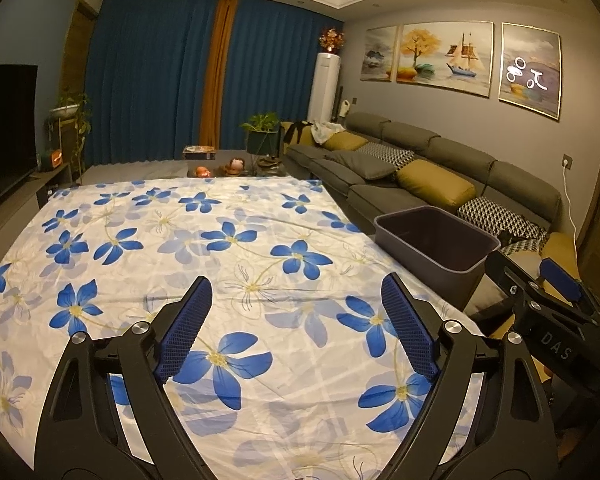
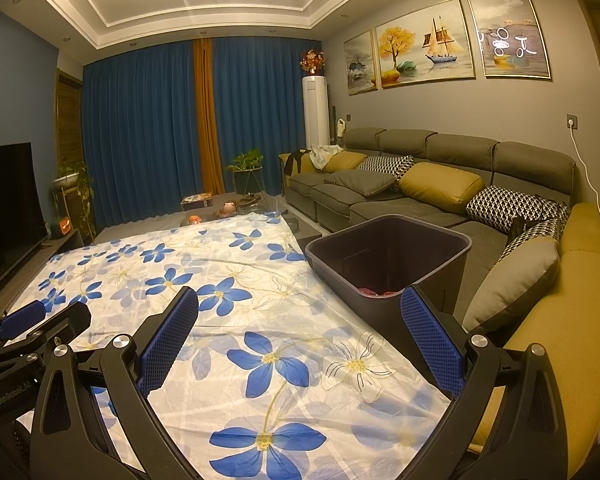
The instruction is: Collect trash
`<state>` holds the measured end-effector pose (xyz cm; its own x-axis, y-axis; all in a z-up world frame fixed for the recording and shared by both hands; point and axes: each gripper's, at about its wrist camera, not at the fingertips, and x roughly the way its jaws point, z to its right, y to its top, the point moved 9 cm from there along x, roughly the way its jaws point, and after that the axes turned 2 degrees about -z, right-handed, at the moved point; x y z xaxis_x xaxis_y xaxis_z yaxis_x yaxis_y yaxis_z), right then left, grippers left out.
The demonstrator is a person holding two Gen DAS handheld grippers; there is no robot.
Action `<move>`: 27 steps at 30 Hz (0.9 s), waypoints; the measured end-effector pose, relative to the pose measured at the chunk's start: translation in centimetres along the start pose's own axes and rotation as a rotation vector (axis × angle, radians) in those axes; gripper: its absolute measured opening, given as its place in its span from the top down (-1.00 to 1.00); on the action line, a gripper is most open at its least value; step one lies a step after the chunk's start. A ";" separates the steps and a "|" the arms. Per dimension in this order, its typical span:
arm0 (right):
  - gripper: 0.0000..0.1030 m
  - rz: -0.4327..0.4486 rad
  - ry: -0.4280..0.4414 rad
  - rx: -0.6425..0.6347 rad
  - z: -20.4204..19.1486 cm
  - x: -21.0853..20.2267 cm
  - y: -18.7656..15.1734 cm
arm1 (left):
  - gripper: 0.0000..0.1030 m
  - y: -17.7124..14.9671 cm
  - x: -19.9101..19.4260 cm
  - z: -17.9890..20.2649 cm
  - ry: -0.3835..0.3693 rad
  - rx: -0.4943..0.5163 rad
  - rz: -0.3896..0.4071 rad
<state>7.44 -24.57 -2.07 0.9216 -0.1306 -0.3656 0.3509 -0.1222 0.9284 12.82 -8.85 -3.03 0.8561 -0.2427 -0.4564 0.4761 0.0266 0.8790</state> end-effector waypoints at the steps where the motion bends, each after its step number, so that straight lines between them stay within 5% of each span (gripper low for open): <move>1: -0.89 0.000 0.000 0.000 0.0 0.0 0.0 | -0.65 0.0 0.0 0.0 0.000 -0.001 0.000; 27: -0.89 0.013 0.006 0.001 -0.5 -0.1 0.8 | -0.65 0.5 -0.4 -0.2 0.006 0.003 0.006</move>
<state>7.71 -24.13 -1.31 0.9270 -0.1263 -0.3532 0.3389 -0.1217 0.9329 12.75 -8.54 -2.44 0.8601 -0.2368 -0.4519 0.4705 0.0256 0.8820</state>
